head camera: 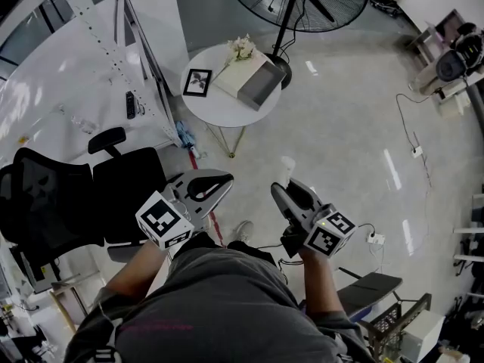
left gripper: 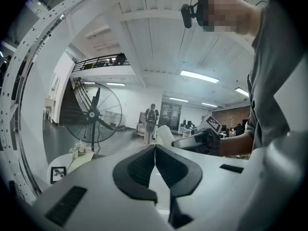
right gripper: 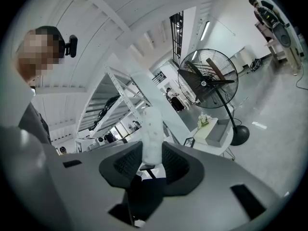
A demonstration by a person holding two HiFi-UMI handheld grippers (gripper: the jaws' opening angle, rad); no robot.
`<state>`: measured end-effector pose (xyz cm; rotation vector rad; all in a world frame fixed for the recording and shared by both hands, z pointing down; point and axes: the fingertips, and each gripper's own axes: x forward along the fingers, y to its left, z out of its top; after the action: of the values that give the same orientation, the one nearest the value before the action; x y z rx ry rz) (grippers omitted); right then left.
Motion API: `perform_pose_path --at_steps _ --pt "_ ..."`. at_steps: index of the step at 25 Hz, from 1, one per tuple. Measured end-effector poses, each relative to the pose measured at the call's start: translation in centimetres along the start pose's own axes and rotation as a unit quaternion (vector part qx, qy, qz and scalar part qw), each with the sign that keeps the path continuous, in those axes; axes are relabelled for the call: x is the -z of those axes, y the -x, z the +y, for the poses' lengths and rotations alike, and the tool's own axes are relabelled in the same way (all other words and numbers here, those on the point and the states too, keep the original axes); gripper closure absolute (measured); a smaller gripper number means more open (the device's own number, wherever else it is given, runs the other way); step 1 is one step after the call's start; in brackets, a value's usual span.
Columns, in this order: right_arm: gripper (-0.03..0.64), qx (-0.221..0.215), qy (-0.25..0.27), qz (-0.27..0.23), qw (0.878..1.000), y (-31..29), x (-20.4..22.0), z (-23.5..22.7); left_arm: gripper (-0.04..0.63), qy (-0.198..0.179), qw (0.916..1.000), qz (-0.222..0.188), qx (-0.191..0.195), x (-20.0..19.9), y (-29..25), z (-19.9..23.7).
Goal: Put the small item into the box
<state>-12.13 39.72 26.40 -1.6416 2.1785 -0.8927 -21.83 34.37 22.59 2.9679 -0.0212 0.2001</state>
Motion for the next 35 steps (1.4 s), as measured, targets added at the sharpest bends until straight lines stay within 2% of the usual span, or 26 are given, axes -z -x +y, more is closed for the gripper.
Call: perform_pose_path --at_steps 11,16,22,26,35 --pt "0.486 -0.025 -0.002 0.017 1.0 3.7 -0.3 -3.0 0.577 0.004 0.9995 0.003 -0.032 1.0 -3.1 -3.3" --pt "0.486 -0.032 -0.002 0.019 0.999 3.8 -0.9 -3.9 0.577 0.003 0.9992 0.005 -0.04 0.8 -3.9 -3.3" --pt "0.486 -0.037 0.002 0.017 0.999 2.8 -2.1 -4.8 0.577 -0.003 0.9992 0.001 -0.041 0.6 -4.9 -1.9" --pt "0.486 -0.032 0.007 0.018 0.999 1.9 -2.9 -5.8 0.577 0.008 0.9991 -0.003 -0.042 0.3 -5.8 -0.3" --pt "0.486 -0.011 0.001 0.014 1.0 -3.3 -4.7 -9.0 0.577 0.014 0.9997 0.0 -0.021 0.9 -8.1 6.5"
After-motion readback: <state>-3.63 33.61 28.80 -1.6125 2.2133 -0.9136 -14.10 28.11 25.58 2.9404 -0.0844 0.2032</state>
